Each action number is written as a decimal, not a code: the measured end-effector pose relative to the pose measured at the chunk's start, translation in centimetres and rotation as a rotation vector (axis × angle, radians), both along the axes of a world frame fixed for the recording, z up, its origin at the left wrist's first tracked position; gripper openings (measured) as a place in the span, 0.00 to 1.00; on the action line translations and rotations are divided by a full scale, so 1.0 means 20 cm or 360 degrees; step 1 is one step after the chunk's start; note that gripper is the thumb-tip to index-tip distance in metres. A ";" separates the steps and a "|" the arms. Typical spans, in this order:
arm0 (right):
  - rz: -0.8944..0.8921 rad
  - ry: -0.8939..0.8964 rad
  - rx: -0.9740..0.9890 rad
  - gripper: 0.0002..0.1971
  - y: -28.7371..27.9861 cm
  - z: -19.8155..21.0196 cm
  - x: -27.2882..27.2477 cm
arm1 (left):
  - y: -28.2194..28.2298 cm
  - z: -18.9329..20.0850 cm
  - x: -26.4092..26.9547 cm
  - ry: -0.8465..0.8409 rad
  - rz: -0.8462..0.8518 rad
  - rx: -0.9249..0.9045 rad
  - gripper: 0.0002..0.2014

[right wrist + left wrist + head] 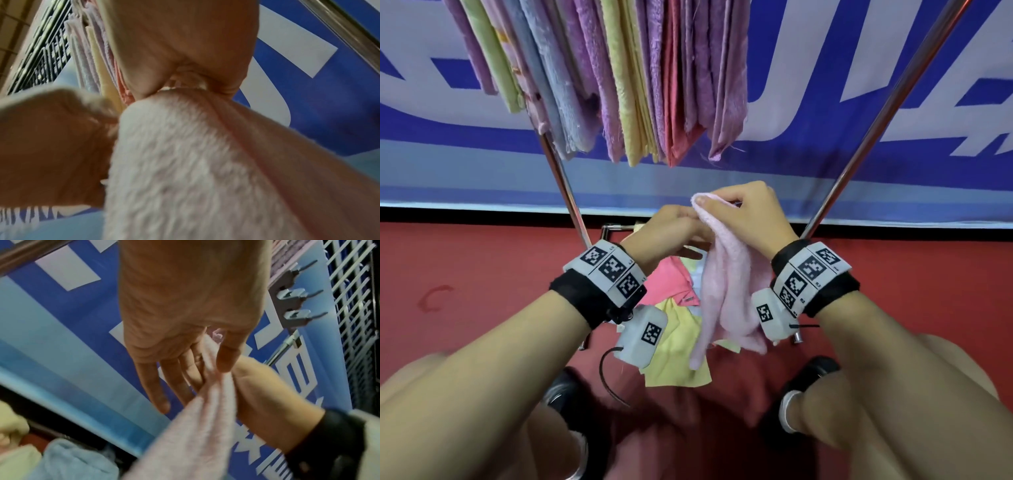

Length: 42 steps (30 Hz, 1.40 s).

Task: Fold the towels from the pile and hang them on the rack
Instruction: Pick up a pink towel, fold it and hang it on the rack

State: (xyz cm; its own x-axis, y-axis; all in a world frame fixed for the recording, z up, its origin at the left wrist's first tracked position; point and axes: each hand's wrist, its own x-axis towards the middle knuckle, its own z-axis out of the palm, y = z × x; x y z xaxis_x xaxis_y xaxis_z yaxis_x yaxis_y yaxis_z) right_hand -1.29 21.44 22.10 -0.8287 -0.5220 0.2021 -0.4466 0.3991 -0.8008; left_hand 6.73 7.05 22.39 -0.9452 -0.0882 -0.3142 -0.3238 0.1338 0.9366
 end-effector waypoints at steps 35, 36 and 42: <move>0.0163 -0.0124 0.0943 0.17 0.16 -0.09 -0.09 | -0.27 -0.15 0.03 0.0239 0.0525 -0.0541 0.07; 0.0137 -0.0189 0.0736 0.17 0.14 -0.10 -0.08 | -0.25 -0.15 0.03 0.0188 0.0487 -0.0429 0.07; 0.0239 -0.0195 0.0414 0.09 0.01 -0.08 0.00 | -0.03 -0.15 0.06 0.0073 -0.0159 -0.0349 0.11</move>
State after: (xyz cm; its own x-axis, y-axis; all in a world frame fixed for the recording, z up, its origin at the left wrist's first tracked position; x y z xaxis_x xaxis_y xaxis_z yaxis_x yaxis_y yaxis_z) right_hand -1.38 21.68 20.50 -0.7485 -0.6612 -0.0507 -0.4224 0.5343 -0.7322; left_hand 7.94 6.48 19.42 -0.9655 -0.0547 -0.2545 -0.2566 0.3647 0.8951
